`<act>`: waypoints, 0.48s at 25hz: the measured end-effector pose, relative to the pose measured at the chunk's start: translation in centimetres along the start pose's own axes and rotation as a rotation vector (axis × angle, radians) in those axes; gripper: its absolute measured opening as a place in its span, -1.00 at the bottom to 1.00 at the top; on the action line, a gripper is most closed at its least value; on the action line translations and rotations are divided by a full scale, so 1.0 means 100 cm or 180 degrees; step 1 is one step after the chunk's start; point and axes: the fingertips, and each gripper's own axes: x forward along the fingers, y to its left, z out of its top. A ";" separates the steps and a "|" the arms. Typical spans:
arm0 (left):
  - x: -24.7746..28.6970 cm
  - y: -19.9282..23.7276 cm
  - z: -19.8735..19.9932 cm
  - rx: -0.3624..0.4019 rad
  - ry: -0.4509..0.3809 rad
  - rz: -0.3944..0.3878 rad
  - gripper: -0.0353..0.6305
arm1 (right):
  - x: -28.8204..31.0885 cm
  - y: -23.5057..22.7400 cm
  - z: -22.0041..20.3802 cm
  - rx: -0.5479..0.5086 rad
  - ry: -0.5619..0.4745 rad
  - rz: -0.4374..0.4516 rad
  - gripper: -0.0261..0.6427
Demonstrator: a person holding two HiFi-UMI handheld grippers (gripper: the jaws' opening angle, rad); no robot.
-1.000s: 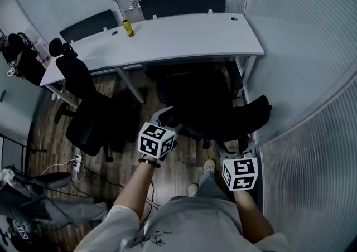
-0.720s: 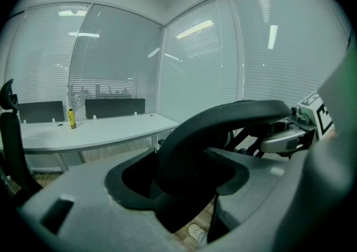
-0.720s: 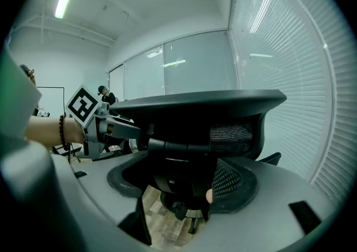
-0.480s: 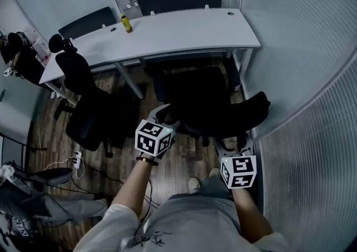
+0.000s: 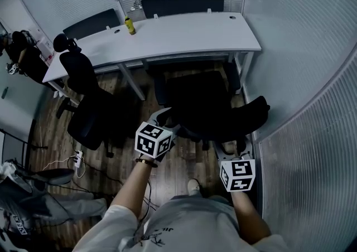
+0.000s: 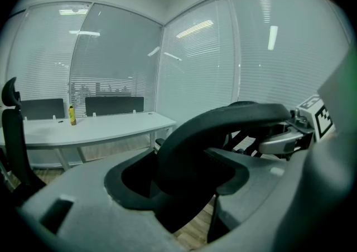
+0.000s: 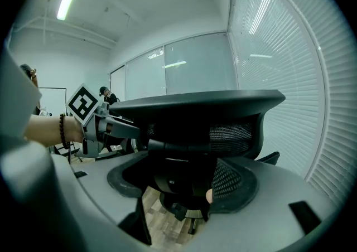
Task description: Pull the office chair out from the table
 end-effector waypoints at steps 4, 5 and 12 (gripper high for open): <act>0.001 -0.010 -0.003 -0.0014 0.0017 0.0025 -0.09 | -0.007 -0.007 -0.005 -0.0011 -0.0002 0.0026 -0.11; 0.000 -0.013 -0.004 -0.0021 0.0016 0.0034 -0.09 | -0.009 -0.007 -0.005 -0.0016 0.0006 0.0033 -0.11; -0.011 -0.036 -0.017 -0.0003 0.0035 0.0038 -0.09 | -0.035 -0.005 -0.020 -0.0012 -0.0012 0.0041 -0.11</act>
